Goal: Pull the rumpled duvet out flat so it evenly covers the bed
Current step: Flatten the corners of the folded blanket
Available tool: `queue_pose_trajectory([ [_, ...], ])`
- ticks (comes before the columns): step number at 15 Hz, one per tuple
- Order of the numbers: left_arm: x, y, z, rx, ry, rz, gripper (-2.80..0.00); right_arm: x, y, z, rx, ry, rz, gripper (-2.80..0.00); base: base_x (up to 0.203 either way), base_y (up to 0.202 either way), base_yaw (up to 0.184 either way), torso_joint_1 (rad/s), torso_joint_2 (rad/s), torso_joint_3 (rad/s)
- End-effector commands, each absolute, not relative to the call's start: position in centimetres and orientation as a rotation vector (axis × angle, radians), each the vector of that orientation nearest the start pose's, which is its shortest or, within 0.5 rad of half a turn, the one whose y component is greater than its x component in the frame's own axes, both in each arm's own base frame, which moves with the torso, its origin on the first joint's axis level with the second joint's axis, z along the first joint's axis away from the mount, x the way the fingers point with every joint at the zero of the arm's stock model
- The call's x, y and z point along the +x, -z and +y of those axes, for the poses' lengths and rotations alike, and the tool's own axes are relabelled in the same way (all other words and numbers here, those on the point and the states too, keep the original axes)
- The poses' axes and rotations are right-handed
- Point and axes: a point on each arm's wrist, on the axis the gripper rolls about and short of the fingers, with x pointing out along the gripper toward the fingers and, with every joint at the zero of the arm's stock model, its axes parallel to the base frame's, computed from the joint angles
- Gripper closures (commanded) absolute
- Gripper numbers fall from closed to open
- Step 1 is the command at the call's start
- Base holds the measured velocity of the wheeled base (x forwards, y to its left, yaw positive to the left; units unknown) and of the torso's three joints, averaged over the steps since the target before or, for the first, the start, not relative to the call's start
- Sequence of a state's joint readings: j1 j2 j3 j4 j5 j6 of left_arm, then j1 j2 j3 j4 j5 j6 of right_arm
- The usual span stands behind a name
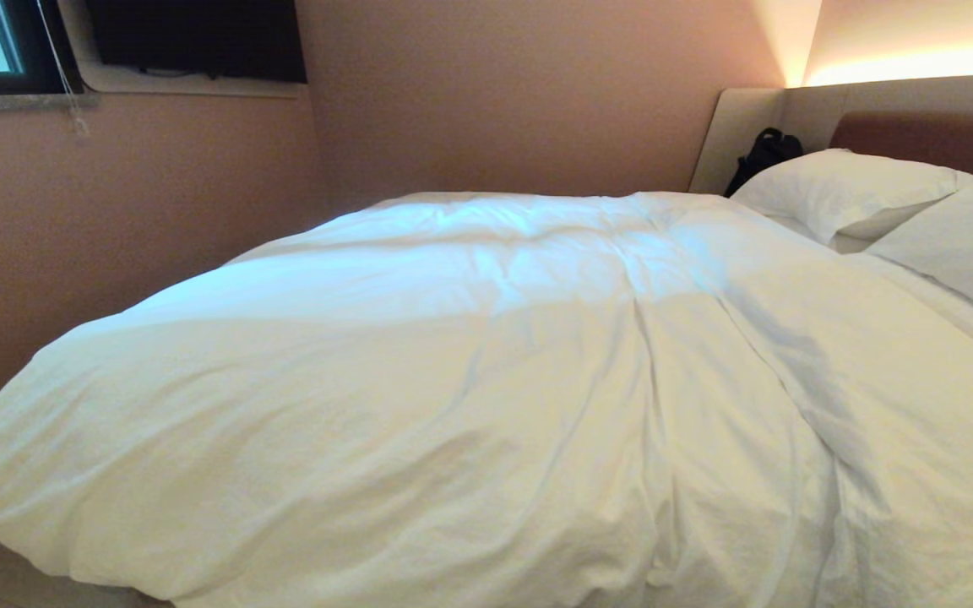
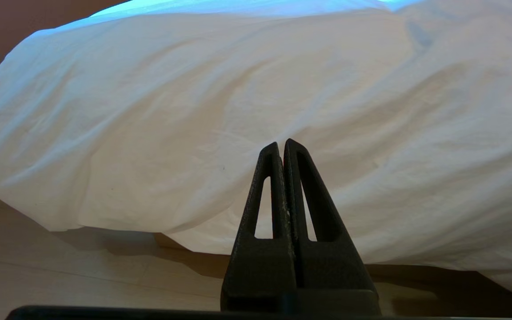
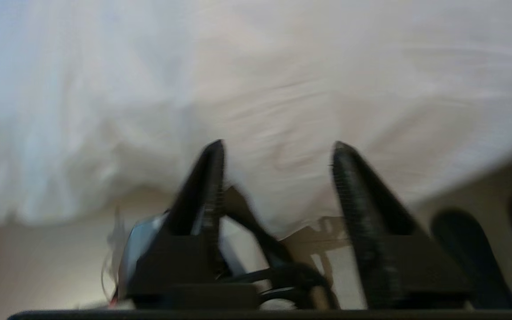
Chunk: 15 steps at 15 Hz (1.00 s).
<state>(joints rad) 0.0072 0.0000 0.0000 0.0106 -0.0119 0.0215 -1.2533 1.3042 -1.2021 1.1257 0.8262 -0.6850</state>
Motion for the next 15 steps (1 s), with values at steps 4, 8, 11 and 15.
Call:
queue_pose_trajectory([
  [4, -2.3, -7.4, 0.0, 0.021, 0.005, 0.011, 0.0, 5.9, -27.5, -6.5, 0.547, 0.046, 0.687, 0.0, 0.0, 0.0, 0.0, 0.0, 0.0, 0.0],
  [8, -2.3, -7.4, 0.0, 0.021, 0.005, 0.011, 0.0, 6.5, -28.1, -6.0, 0.714, 0.165, 0.753, 0.0, 0.0, 0.0, 0.0, 0.0, 0.0, 0.0],
  [11, -2.3, -7.4, 0.0, 0.021, 0.005, 0.011, 0.0, 7.7, -28.0, -6.0, 0.856, 0.225, 0.823, 0.0, 0.0, 0.0, 0.0, 0.0, 0.0, 0.0],
  [15, -2.3, -7.4, 0.0, 0.021, 0.005, 0.011, 0.0, 8.8, -27.9, -4.7, 1.011, 0.205, 0.906, 0.0, 0.0, 0.0, 0.0, 0.0, 0.0, 0.0],
])
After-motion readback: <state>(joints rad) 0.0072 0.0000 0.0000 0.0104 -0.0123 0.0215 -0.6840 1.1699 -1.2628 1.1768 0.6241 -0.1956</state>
